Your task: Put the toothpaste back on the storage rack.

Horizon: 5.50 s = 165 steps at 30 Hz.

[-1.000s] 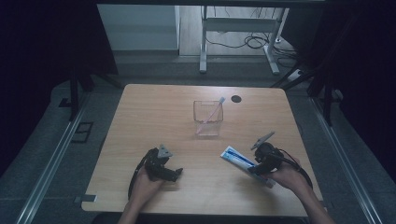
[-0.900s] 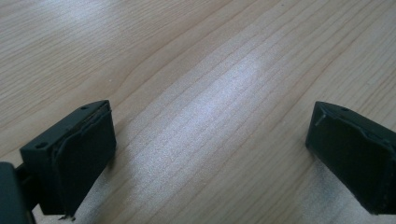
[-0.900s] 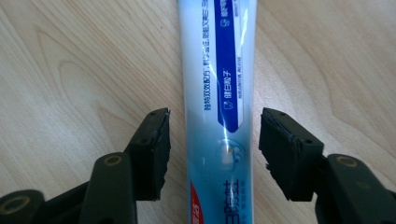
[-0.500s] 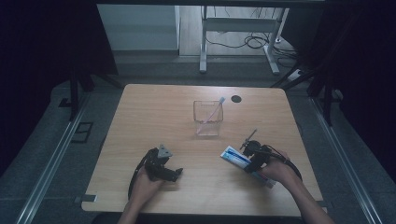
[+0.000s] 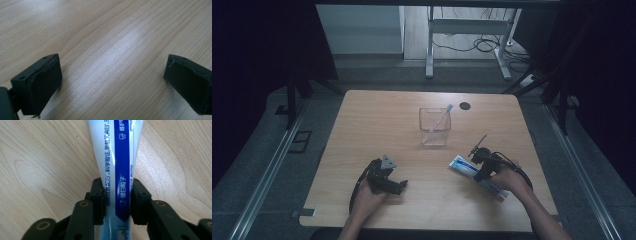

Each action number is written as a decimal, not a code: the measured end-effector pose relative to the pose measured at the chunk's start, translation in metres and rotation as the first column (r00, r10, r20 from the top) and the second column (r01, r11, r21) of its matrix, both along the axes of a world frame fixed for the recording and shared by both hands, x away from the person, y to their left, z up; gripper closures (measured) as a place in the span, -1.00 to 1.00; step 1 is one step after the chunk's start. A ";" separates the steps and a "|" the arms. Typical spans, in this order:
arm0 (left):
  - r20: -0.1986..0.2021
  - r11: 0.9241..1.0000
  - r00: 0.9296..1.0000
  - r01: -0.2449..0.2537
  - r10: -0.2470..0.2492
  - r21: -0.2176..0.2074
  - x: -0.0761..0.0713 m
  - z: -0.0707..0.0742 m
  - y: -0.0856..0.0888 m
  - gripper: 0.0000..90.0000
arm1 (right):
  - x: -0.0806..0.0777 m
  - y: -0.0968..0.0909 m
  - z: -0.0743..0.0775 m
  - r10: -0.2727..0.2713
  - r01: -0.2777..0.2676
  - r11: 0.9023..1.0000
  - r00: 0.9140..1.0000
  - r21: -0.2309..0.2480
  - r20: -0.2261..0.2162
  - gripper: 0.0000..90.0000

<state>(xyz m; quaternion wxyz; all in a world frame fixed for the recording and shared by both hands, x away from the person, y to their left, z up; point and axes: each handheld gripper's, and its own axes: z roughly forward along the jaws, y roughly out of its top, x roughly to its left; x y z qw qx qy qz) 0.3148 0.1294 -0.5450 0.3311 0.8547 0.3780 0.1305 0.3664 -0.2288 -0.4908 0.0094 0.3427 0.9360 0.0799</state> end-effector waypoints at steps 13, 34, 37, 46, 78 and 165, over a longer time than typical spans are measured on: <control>0.000 1.000 1.000 0.000 0.000 0.001 0.000 0.000 0.000 -0.96 | -0.003 -0.003 0.008 -0.003 0.002 1.000 0.998 0.026 0.056 0.65; 0.003 1.000 1.000 0.001 -0.001 0.001 0.000 0.000 0.000 -0.96 | -0.003 -0.009 0.059 -0.054 0.011 0.974 0.981 0.226 0.186 0.64; 0.003 1.000 1.000 0.002 -0.002 0.001 0.000 0.000 0.000 -0.96 | -0.002 -0.007 0.067 -0.061 0.009 0.969 0.977 0.246 0.205 0.64; 0.002 1.000 1.000 0.002 -0.002 0.003 0.000 0.000 0.000 -0.96 | 0.004 0.000 0.086 -0.083 -0.002 0.950 0.962 0.312 0.260 0.64; 0.002 1.000 1.000 0.002 -0.002 0.003 0.000 0.000 0.000 -0.96 | 0.045 0.045 0.119 -0.193 -0.030 0.858 0.906 0.512 0.377 0.64; 0.001 1.000 1.000 0.001 -0.001 0.001 0.000 0.000 0.000 -0.96 | 0.120 0.097 0.048 -0.347 -0.046 0.771 0.807 0.635 0.479 0.64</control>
